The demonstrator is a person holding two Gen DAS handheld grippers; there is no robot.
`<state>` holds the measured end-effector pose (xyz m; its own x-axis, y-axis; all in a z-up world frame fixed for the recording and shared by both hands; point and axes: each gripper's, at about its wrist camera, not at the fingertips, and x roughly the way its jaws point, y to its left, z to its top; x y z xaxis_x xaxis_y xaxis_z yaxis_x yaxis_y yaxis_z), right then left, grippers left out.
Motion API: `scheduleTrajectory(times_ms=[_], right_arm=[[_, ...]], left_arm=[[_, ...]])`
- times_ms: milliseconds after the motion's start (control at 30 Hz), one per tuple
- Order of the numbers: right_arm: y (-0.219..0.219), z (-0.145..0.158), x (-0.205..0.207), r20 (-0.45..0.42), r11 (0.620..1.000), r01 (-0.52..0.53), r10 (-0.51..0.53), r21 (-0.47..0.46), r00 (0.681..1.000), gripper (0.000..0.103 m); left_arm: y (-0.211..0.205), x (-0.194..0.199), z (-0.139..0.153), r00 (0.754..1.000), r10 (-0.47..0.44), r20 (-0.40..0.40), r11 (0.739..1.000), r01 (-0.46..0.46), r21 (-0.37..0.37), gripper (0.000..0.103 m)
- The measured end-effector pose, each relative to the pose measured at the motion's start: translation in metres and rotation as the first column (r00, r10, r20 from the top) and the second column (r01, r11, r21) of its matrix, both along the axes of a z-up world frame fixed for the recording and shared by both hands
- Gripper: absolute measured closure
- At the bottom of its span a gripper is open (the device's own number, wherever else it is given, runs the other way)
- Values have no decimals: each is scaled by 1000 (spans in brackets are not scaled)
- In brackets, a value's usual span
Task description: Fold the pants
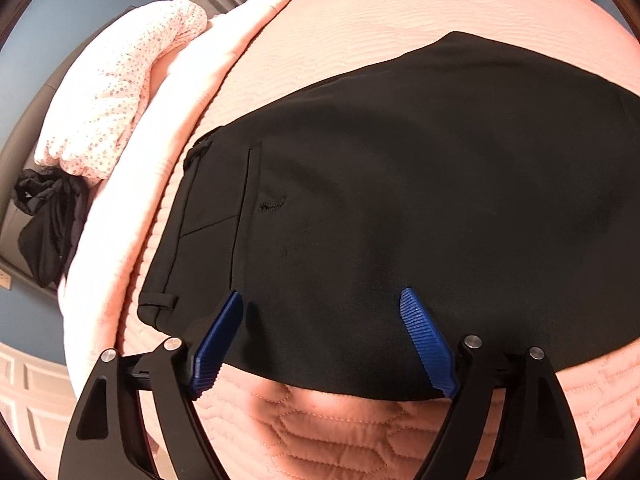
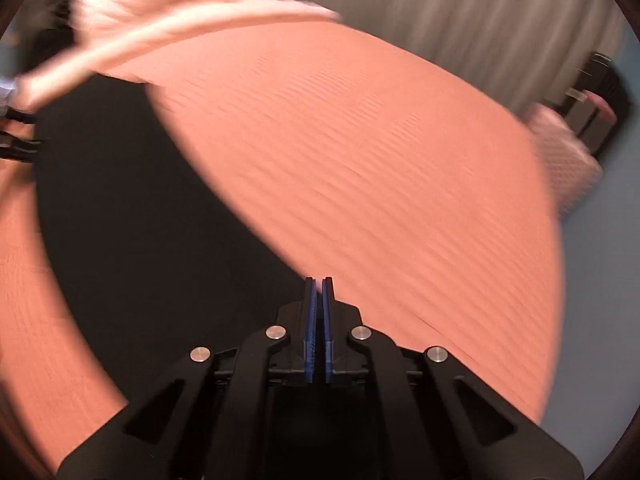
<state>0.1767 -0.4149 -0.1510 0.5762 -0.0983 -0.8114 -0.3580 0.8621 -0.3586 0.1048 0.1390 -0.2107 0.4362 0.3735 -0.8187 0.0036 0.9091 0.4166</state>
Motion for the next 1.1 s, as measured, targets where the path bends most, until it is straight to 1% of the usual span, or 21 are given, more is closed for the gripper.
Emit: scheduleTrajectory(times_ms=[33, 67, 100, 133, 167, 200, 267, 367, 433, 567, 600, 700, 767, 800, 833, 867, 900, 967, 1000, 1067, 1100], right_arm=[[-9, -2, -2, 2, 999, 40, -40, -1, 999, 100], [-21, 3, -7, 19, 996, 76, -76, 37, 997, 100], [-34, 10, -14, 32, 990, 98, -102, 101, 994, 100], [-41, 14, -16, 32, 982, 111, -117, 153, 993, 94], [-52, 16, -18, 23, 973, 123, -130, 197, 991, 77], [-60, 18, -19, 13, 968, 120, -126, 220, 992, 72], [-66, 21, -17, -5, 977, 77, -78, 199, 997, 73], [-68, 9, -1, -110, 989, 13, 3, 144, 994, 69], [-69, -5, 9, -211, 990, -45, 73, 134, 975, 63], [-72, -24, 8, -326, 983, -143, 174, 119, 929, 63], [-74, -27, 6, -318, 979, -169, 198, 118, 927, 63], [-79, -22, 10, -308, 977, -147, 190, 157, 932, 63], [-86, -8, 13, -255, 970, -128, 179, 205, 950, 63], [-89, -7, 15, -246, 971, -114, 166, 210, 955, 62], [-91, -13, 18, -262, 974, -106, 157, 200, 952, 62], [-89, -23, 19, -290, 980, -120, 163, 160, 943, 62], [-88, -27, 17, -293, 980, -139, 177, 145, 939, 62], [-86, -27, 20, -281, 977, -143, 184, 159, 942, 61], [-87, -28, 22, -279, 975, -138, 182, 171, 943, 71], [-89, -26, 21, -227, 979, -135, 168, 152, 959, 92], [-94, -20, 22, -169, 983, -97, 123, 158, 978, 94]], left_arm=[[-2, 1, 0, 1000, 2, 0, 1000, -1, 11, 22], [-3, 1, 0, 1000, 0, -2, 1000, 0, 21, 22], [-4, 0, 0, 1000, -3, -3, 1000, 3, 29, 22], [-4, 0, 0, 1000, -8, -2, 999, 8, 36, 22], [-4, 0, 0, 1000, -9, -2, 999, 9, 38, 22], [-3, 0, 0, 1000, -6, -2, 999, 6, 36, 22], [-2, 2, 1, 1000, 0, -7, 999, 1, 36, 22], [-3, 4, 1, 1000, 4, -15, 999, -3, 50, 22], [-4, 5, 1, 1000, 7, -20, 998, -6, 63, 22], [-6, 7, 0, 999, 18, -27, 996, -16, 87, 22], [-7, 7, 0, 999, 19, -29, 995, -16, 97, 22], [-8, 8, -1, 999, 21, -33, 994, -17, 112, 22], [-8, 8, -1, 999, 24, -35, 993, -20, 114, 22], [-8, 8, -1, 999, 25, -35, 993, -21, 114, 22], [-8, 8, -1, 999, 28, -35, 993, -24, 113, 22], [-8, 9, -1, 999, 33, -35, 993, -29, 111, 22], [-8, 9, -1, 999, 36, -35, 993, -32, 110, 22], [-8, 9, -1, 999, 38, -36, 993, -34, 112, 22], [-8, 9, -1, 999, 39, -36, 993, -35, 111, 22], [-7, 10, -1, 998, 46, -36, 994, -42, 104, 22], [-6, 10, -1, 998, 51, -36, 994, -47, 99, 22]])
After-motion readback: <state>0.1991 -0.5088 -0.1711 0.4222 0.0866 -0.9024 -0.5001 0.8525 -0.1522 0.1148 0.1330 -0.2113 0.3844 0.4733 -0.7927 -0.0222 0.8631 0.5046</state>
